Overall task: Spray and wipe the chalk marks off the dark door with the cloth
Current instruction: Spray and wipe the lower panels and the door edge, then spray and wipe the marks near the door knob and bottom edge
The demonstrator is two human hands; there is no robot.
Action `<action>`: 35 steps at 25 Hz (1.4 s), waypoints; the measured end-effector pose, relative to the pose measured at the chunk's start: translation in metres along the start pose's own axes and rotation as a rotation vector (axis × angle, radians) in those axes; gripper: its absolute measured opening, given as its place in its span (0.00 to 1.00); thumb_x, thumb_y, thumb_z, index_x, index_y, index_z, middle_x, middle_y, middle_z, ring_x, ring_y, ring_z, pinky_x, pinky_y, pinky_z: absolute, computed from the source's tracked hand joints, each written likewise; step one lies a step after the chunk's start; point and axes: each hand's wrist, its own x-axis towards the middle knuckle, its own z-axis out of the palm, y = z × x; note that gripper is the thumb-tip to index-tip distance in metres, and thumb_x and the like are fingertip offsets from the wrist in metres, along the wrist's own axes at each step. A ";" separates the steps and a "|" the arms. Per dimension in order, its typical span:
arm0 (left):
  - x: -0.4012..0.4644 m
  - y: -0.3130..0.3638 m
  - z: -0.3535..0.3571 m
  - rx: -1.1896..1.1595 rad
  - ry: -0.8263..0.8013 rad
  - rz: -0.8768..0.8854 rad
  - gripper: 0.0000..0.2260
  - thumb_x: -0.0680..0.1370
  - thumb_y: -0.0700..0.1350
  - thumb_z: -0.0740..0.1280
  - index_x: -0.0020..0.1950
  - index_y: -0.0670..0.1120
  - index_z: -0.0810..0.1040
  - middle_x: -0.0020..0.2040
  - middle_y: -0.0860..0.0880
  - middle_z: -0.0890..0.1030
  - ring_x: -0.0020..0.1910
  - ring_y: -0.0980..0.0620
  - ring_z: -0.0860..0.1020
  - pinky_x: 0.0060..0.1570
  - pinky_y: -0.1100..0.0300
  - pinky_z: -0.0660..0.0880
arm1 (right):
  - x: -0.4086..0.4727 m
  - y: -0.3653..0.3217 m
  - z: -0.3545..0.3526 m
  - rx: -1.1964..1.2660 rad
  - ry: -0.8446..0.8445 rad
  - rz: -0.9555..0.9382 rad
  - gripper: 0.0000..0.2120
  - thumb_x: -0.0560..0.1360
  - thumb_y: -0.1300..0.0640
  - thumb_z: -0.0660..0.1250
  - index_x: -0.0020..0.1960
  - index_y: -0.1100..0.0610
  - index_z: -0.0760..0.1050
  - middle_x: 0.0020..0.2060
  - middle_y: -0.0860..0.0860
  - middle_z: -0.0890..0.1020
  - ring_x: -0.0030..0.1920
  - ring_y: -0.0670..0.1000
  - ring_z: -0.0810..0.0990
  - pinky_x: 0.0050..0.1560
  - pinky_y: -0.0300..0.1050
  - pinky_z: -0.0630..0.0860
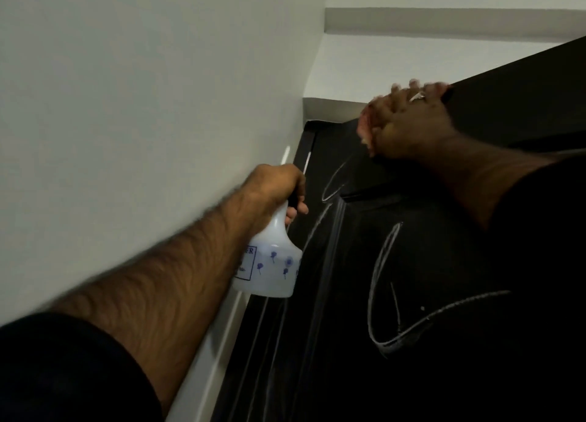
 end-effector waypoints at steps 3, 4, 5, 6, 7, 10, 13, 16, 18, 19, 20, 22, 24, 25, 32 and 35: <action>0.005 -0.006 0.000 0.050 0.008 0.026 0.08 0.76 0.39 0.66 0.50 0.37 0.82 0.41 0.38 0.87 0.26 0.50 0.75 0.30 0.59 0.74 | -0.003 -0.079 0.013 -0.035 -0.067 -0.382 0.36 0.84 0.32 0.51 0.86 0.43 0.45 0.87 0.54 0.48 0.85 0.65 0.47 0.80 0.72 0.47; 0.007 -0.007 0.001 0.060 0.016 0.031 0.07 0.76 0.39 0.66 0.50 0.38 0.82 0.39 0.40 0.87 0.26 0.50 0.75 0.30 0.60 0.75 | -0.007 -0.088 0.019 -0.010 -0.109 -0.535 0.32 0.86 0.34 0.51 0.86 0.39 0.46 0.87 0.49 0.48 0.86 0.62 0.46 0.81 0.69 0.46; 0.009 -0.008 0.002 0.067 0.029 0.030 0.07 0.77 0.40 0.66 0.50 0.38 0.82 0.38 0.41 0.86 0.25 0.51 0.75 0.29 0.60 0.75 | -0.010 -0.087 0.019 0.012 -0.151 -0.668 0.28 0.87 0.35 0.51 0.85 0.36 0.48 0.86 0.45 0.48 0.86 0.58 0.45 0.82 0.67 0.47; 0.012 -0.010 0.003 0.071 0.042 0.027 0.07 0.77 0.40 0.66 0.50 0.39 0.82 0.38 0.41 0.86 0.24 0.51 0.76 0.28 0.61 0.75 | -0.009 -0.079 0.017 0.021 -0.171 -0.742 0.27 0.87 0.37 0.52 0.84 0.34 0.50 0.86 0.43 0.50 0.86 0.56 0.47 0.82 0.65 0.50; 0.014 -0.012 0.004 0.074 0.050 0.021 0.08 0.78 0.41 0.66 0.51 0.39 0.82 0.38 0.41 0.86 0.24 0.52 0.76 0.27 0.61 0.75 | -0.004 -0.068 0.014 0.016 -0.169 -0.735 0.27 0.87 0.37 0.53 0.84 0.35 0.52 0.86 0.43 0.52 0.86 0.55 0.49 0.83 0.64 0.52; 0.019 -0.016 0.007 0.098 0.038 0.000 0.08 0.80 0.43 0.66 0.53 0.39 0.80 0.41 0.41 0.87 0.26 0.52 0.77 0.28 0.61 0.76 | 0.032 -0.041 0.010 -0.005 -0.071 -0.408 0.31 0.87 0.36 0.50 0.87 0.42 0.47 0.87 0.49 0.50 0.86 0.57 0.49 0.83 0.62 0.48; 0.023 -0.020 0.006 0.090 0.016 0.006 0.07 0.80 0.43 0.66 0.53 0.40 0.79 0.41 0.41 0.86 0.26 0.52 0.76 0.28 0.61 0.76 | 0.055 -0.068 0.014 0.024 0.014 -0.081 0.35 0.86 0.36 0.49 0.87 0.50 0.45 0.86 0.58 0.48 0.85 0.65 0.48 0.84 0.65 0.46; 0.029 -0.027 0.005 0.093 0.006 0.014 0.07 0.79 0.42 0.66 0.54 0.41 0.79 0.40 0.42 0.86 0.24 0.53 0.76 0.27 0.61 0.75 | 0.058 -0.125 0.023 0.000 -0.010 -0.173 0.39 0.85 0.33 0.53 0.87 0.50 0.44 0.86 0.59 0.47 0.85 0.67 0.46 0.82 0.70 0.47; 0.030 -0.028 0.006 0.101 -0.001 0.008 0.07 0.79 0.42 0.66 0.53 0.40 0.79 0.40 0.42 0.86 0.25 0.52 0.76 0.27 0.61 0.75 | 0.063 -0.125 0.022 -0.001 -0.079 -0.385 0.34 0.86 0.35 0.53 0.87 0.44 0.45 0.87 0.52 0.48 0.86 0.63 0.47 0.83 0.66 0.48; 0.029 -0.028 0.006 0.102 -0.001 0.011 0.07 0.79 0.43 0.66 0.53 0.40 0.79 0.41 0.42 0.86 0.26 0.52 0.76 0.27 0.61 0.75 | 0.067 -0.114 0.020 0.021 -0.095 -0.455 0.31 0.86 0.36 0.52 0.86 0.41 0.48 0.87 0.50 0.51 0.85 0.61 0.51 0.84 0.64 0.51; 0.029 -0.028 0.005 0.103 -0.002 0.017 0.07 0.79 0.43 0.66 0.54 0.40 0.79 0.41 0.42 0.86 0.25 0.53 0.76 0.27 0.61 0.75 | 0.070 -0.103 0.017 0.045 -0.090 -0.465 0.30 0.86 0.36 0.52 0.86 0.40 0.50 0.86 0.49 0.55 0.85 0.60 0.54 0.83 0.63 0.54; 0.028 -0.030 0.003 0.102 -0.009 0.018 0.07 0.79 0.42 0.67 0.54 0.40 0.79 0.40 0.42 0.86 0.25 0.53 0.76 0.26 0.61 0.76 | 0.069 -0.094 0.018 0.052 -0.027 -0.305 0.34 0.85 0.34 0.53 0.87 0.44 0.49 0.86 0.53 0.53 0.85 0.62 0.52 0.83 0.64 0.51; 0.024 -0.033 0.003 0.101 -0.018 0.015 0.06 0.79 0.41 0.67 0.53 0.41 0.79 0.40 0.42 0.86 0.25 0.53 0.76 0.27 0.61 0.76 | 0.057 -0.107 0.025 -0.002 -0.030 -0.237 0.38 0.85 0.34 0.56 0.87 0.48 0.44 0.87 0.56 0.48 0.85 0.64 0.47 0.84 0.66 0.45; 0.021 -0.035 0.003 0.102 -0.017 0.010 0.06 0.79 0.42 0.67 0.53 0.42 0.79 0.39 0.42 0.86 0.25 0.53 0.76 0.28 0.61 0.76 | 0.045 -0.117 0.026 -0.012 -0.051 -0.291 0.38 0.85 0.35 0.56 0.87 0.47 0.43 0.87 0.56 0.47 0.85 0.64 0.45 0.84 0.66 0.44; -0.028 -0.096 0.002 0.117 -0.068 -0.160 0.07 0.75 0.42 0.67 0.46 0.39 0.82 0.34 0.41 0.83 0.24 0.51 0.75 0.27 0.61 0.74 | -0.046 -0.124 0.035 0.048 -0.147 -0.582 0.32 0.87 0.38 0.51 0.87 0.43 0.42 0.87 0.50 0.45 0.86 0.59 0.43 0.83 0.62 0.41; -0.041 -0.119 0.000 0.077 -0.081 -0.176 0.07 0.76 0.40 0.68 0.50 0.38 0.81 0.41 0.36 0.87 0.24 0.50 0.74 0.27 0.59 0.73 | -0.036 -0.105 0.027 0.058 -0.089 -0.490 0.35 0.86 0.36 0.53 0.87 0.46 0.45 0.87 0.53 0.49 0.86 0.61 0.47 0.84 0.65 0.45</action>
